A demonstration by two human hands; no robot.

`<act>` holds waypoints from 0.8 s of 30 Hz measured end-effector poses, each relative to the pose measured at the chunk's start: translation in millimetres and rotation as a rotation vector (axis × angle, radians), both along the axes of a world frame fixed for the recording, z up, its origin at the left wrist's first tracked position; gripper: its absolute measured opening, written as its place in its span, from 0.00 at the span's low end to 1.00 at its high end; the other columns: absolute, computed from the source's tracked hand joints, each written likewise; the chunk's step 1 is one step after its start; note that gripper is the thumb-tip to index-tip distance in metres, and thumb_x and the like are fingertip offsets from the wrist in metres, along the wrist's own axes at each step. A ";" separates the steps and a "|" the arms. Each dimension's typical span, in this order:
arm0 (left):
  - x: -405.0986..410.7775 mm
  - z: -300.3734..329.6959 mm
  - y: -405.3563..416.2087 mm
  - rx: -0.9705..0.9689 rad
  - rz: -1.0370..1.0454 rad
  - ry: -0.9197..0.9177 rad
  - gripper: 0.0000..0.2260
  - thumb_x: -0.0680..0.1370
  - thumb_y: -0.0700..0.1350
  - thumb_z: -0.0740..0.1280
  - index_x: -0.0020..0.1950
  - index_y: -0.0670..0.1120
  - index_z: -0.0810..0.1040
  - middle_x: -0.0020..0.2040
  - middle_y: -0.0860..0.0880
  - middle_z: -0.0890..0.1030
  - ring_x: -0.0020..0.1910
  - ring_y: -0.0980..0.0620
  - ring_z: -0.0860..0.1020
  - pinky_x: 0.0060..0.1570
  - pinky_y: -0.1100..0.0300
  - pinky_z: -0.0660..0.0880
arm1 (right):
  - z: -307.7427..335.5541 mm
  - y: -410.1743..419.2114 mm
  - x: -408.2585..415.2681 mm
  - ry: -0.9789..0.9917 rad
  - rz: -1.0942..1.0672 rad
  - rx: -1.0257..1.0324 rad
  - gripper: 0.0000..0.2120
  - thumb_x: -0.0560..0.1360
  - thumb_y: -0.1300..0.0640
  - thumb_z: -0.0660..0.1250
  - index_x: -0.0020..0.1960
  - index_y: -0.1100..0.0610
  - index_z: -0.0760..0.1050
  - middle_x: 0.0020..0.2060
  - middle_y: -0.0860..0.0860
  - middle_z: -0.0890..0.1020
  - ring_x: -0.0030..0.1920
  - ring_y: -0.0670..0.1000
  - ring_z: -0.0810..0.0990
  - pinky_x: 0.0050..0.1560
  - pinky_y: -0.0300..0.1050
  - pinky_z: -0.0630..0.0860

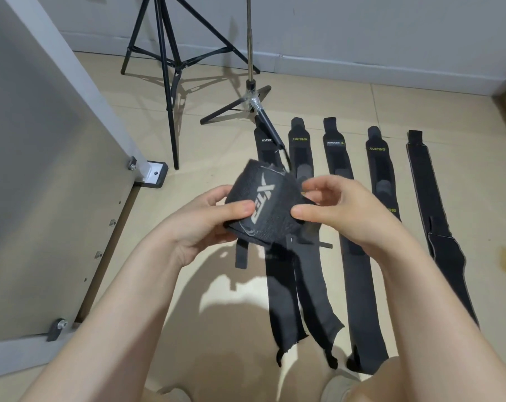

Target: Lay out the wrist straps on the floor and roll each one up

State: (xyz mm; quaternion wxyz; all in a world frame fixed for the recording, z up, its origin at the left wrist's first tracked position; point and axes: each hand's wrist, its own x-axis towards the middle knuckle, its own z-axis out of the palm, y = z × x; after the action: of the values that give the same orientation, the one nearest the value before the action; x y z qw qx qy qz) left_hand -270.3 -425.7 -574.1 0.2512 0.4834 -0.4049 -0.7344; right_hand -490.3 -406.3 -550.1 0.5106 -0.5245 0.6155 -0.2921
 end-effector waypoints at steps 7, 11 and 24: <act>-6.0 4.6 0.7 0.203 0.123 0.290 0.30 0.49 0.50 0.82 0.49 0.49 0.79 0.42 0.48 0.84 0.37 0.51 0.82 0.35 0.61 0.79 | -2.2 -2.5 -0.5 -0.423 -0.142 0.064 0.07 0.68 0.67 0.69 0.38 0.57 0.82 0.35 0.50 0.84 0.37 0.46 0.81 0.46 0.37 0.78; -8.1 2.2 2.7 0.195 0.068 0.361 0.41 0.43 0.55 0.83 0.54 0.48 0.78 0.46 0.47 0.84 0.42 0.49 0.82 0.44 0.56 0.80 | -6.9 -3.4 4.3 -0.566 -0.149 0.072 0.08 0.63 0.60 0.69 0.42 0.59 0.79 0.36 0.49 0.84 0.38 0.46 0.81 0.44 0.37 0.77; -3.9 15.9 4.1 -0.277 0.236 -0.192 0.13 0.69 0.38 0.74 0.48 0.51 0.77 0.44 0.51 0.78 0.42 0.56 0.77 0.42 0.63 0.75 | -3.0 1.6 4.5 -0.325 -0.117 0.072 0.06 0.72 0.65 0.68 0.37 0.57 0.76 0.32 0.48 0.81 0.37 0.47 0.79 0.49 0.45 0.77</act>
State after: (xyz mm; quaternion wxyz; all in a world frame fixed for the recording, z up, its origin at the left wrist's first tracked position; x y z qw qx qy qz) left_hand -274.2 -421.6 -558.2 0.3598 0.5563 -0.4645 -0.5876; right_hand -485.7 -404.7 -553.1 0.6040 -0.4148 0.5646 -0.3800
